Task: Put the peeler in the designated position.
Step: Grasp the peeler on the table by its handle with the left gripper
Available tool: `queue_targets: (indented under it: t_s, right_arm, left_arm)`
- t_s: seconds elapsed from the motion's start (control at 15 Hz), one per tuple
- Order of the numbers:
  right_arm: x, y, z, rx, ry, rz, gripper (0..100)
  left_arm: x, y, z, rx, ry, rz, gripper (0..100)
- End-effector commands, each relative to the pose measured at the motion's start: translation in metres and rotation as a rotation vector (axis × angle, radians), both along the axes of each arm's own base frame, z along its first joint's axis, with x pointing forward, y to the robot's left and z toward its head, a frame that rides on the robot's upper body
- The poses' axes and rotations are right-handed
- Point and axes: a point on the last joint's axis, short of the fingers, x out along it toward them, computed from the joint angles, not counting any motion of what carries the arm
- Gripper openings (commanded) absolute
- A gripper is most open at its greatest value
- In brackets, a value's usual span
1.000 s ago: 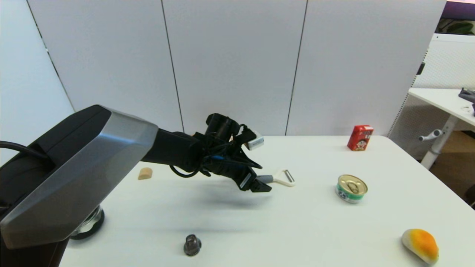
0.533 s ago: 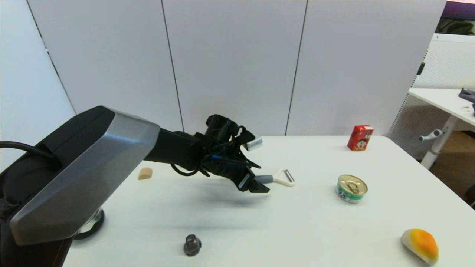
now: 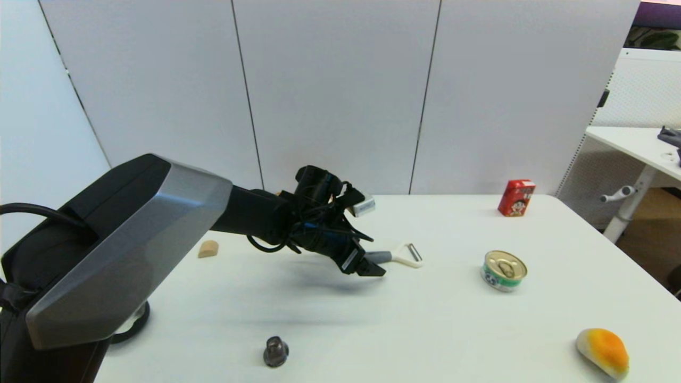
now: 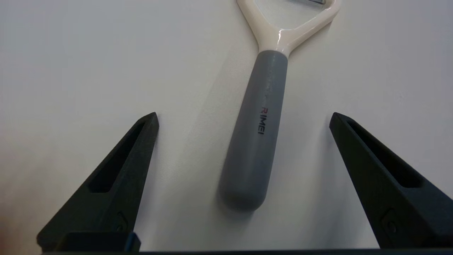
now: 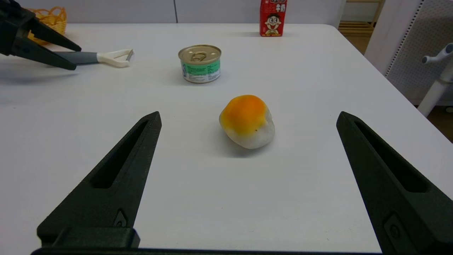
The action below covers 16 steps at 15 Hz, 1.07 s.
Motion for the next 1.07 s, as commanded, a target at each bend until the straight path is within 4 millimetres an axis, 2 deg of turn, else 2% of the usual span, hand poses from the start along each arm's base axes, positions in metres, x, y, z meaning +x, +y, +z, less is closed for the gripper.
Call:
queue_targets:
  t_s: [0.07, 1.07]
  right_arm:
    - [0.0001, 0.0, 0.0, -0.001, 0.001, 0.0, 100]
    - [0.0001, 0.0, 0.0, -0.001, 0.001, 0.0, 100]
  left_arm:
    - [0.0002, 0.0, 0.0013, -0.002, -0.004, -0.004, 100]
    - [0.0007, -0.0008, -0.0041, 0.016, -0.006, 0.002, 100]
